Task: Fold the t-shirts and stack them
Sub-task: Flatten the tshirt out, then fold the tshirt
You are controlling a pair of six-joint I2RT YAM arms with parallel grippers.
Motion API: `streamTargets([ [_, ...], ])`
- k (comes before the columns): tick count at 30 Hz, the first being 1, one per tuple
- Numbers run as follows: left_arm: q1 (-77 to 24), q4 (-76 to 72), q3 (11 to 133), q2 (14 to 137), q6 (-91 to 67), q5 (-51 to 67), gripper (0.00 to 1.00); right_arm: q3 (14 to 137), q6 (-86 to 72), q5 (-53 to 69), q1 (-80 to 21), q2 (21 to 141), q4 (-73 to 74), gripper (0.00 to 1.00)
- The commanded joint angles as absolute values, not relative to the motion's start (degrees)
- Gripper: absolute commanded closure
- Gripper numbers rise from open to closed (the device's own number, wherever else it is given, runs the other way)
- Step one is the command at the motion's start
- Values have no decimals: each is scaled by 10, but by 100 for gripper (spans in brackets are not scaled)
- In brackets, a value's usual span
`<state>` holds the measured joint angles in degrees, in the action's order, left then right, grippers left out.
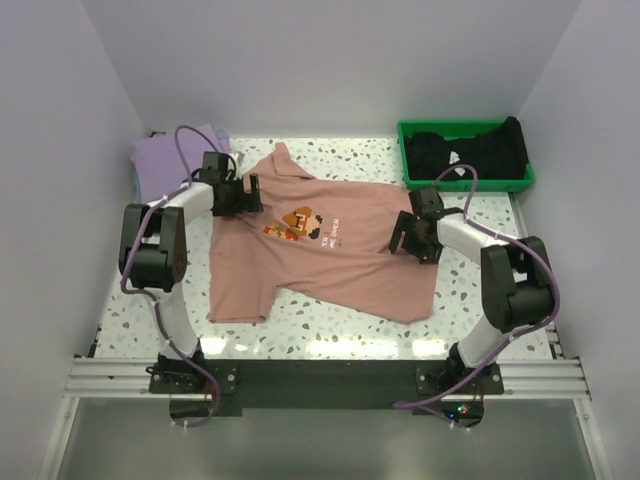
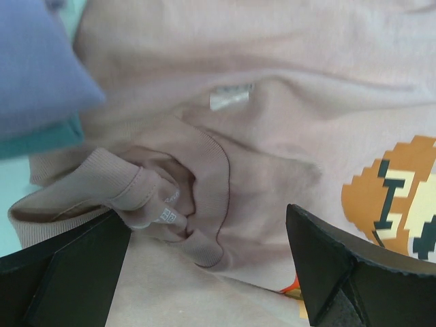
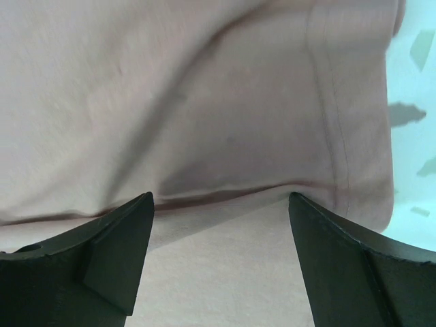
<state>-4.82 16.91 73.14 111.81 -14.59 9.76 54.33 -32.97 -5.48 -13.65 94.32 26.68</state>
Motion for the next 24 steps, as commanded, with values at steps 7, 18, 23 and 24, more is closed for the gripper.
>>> streamTargets([
  [7, -51, 200, 819, 1212, -115, 113, 0, 620, -313, -71, -128, 996, 265, 17],
  [18, -61, 185, 716, 1009, -132, 15, 0, 651, -287, -41, -128, 936, 300, 17],
  [23, -61, 202, 584, 867, -210, -75, 0, 631, -290, -25, -128, 892, 306, 17],
  [24, -61, 203, 563, 847, -228, -85, 0, 621, -291, -23, -129, 876, 306, 17],
])
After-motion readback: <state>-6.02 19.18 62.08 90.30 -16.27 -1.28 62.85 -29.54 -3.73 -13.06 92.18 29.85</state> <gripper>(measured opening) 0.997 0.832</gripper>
